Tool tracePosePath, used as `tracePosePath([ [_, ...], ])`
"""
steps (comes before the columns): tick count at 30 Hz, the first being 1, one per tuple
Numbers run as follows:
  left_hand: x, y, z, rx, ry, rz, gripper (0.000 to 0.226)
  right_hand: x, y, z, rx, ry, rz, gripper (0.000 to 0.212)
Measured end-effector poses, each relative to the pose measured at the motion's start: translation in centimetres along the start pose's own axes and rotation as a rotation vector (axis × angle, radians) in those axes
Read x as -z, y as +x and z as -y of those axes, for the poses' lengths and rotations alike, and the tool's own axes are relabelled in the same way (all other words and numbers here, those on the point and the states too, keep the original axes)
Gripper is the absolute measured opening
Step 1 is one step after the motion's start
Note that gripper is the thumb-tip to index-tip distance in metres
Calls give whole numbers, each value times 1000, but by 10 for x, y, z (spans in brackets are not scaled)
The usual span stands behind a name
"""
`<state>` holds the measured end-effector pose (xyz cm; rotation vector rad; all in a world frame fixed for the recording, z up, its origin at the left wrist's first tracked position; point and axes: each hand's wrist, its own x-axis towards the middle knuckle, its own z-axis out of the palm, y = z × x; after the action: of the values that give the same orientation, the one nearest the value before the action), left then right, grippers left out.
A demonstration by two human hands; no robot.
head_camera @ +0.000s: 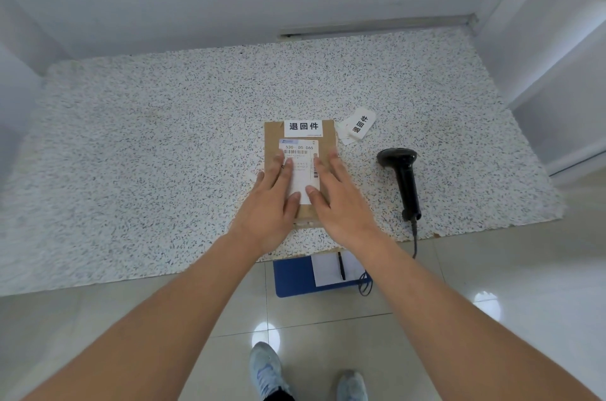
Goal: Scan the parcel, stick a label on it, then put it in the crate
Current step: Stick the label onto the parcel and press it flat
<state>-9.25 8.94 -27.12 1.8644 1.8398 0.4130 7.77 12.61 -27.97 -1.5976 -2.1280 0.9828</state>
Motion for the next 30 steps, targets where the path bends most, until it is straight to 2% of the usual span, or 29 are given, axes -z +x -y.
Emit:
tracePosePath([
  [5, 8, 1, 0, -29, -16, 41, 67, 1, -3, 9, -4, 45, 31, 61],
  [14, 53, -4, -25, -88, -38, -44, 68, 42, -7, 51, 49, 0, -35, 61],
  [22, 147, -12, -56, -166, 15, -112, 70, 105, -15, 119, 167, 84, -106, 76],
  [30, 255, -23, -105, -278, 82, -247, 70, 175, -23, 211, 302, 26, -262, 71],
])
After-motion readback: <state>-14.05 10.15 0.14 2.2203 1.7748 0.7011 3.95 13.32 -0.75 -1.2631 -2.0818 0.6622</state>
